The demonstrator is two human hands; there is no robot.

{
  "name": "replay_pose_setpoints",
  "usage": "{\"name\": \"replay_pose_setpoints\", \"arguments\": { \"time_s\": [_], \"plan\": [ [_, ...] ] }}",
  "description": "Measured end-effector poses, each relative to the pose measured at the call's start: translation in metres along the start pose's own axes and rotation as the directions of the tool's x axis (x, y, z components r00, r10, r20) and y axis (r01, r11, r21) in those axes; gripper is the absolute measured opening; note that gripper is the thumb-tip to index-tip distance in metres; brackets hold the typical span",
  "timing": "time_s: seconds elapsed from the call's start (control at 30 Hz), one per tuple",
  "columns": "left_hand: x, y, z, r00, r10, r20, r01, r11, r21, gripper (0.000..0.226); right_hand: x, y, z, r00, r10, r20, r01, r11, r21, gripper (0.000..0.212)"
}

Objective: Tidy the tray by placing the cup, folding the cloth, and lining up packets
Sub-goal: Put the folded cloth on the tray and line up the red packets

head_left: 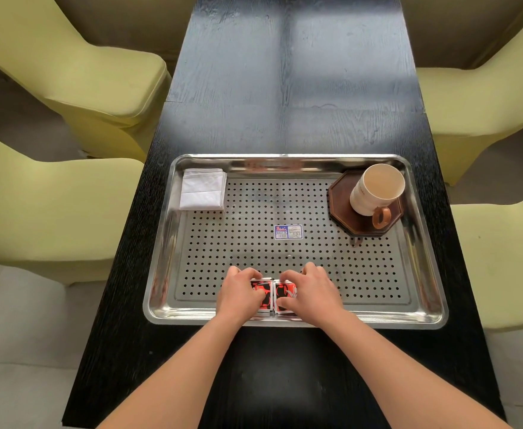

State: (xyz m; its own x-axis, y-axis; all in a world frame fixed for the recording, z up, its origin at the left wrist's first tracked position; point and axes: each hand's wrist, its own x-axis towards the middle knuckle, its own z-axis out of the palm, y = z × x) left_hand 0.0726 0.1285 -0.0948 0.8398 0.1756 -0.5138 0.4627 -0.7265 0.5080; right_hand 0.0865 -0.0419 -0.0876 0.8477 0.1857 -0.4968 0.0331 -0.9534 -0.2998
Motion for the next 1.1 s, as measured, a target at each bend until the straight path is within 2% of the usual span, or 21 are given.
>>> {"name": "replay_pose_setpoints", "arguments": {
  "time_s": [0.4,0.7,0.8,0.9,0.97,1.03,1.1],
  "plan": [
    [0.000,0.002,0.002,1.000,0.001,-0.025,-0.001,0.999,0.033,0.027,-0.001,-0.004,0.005,1.000,0.005,-0.017,-0.004,0.999,0.037,0.038],
    [-0.001,0.002,0.001,1.000,0.027,-0.013,-0.027,0.998,0.051,0.027,-0.001,-0.010,0.009,0.998,0.009,-0.068,-0.008,1.000,0.013,0.037],
    [-0.002,0.002,0.001,0.999,0.033,-0.016,-0.033,0.998,0.045,0.029,-0.002,-0.006,0.007,0.997,0.003,-0.074,0.001,0.998,0.056,0.041],
    [-0.002,0.000,-0.002,0.999,0.043,-0.020,-0.044,0.999,-0.020,0.034,-0.009,0.010,-0.002,0.981,0.054,-0.184,-0.018,0.981,0.195,0.041],
    [-0.002,-0.002,-0.004,0.999,0.041,-0.026,-0.042,0.998,-0.055,0.035,-0.014,0.025,-0.008,0.957,0.145,-0.252,-0.078,0.963,0.257,0.033],
    [-0.003,-0.005,-0.004,0.999,0.023,-0.030,-0.025,0.997,-0.076,0.034,-0.020,0.037,-0.013,0.944,0.221,-0.243,-0.155,0.952,0.265,0.026],
    [-0.004,-0.006,-0.003,0.999,0.013,-0.037,-0.016,0.996,-0.088,0.036,-0.023,0.042,-0.012,0.952,0.230,-0.200,-0.177,0.951,0.255,0.022]
  ]
}}
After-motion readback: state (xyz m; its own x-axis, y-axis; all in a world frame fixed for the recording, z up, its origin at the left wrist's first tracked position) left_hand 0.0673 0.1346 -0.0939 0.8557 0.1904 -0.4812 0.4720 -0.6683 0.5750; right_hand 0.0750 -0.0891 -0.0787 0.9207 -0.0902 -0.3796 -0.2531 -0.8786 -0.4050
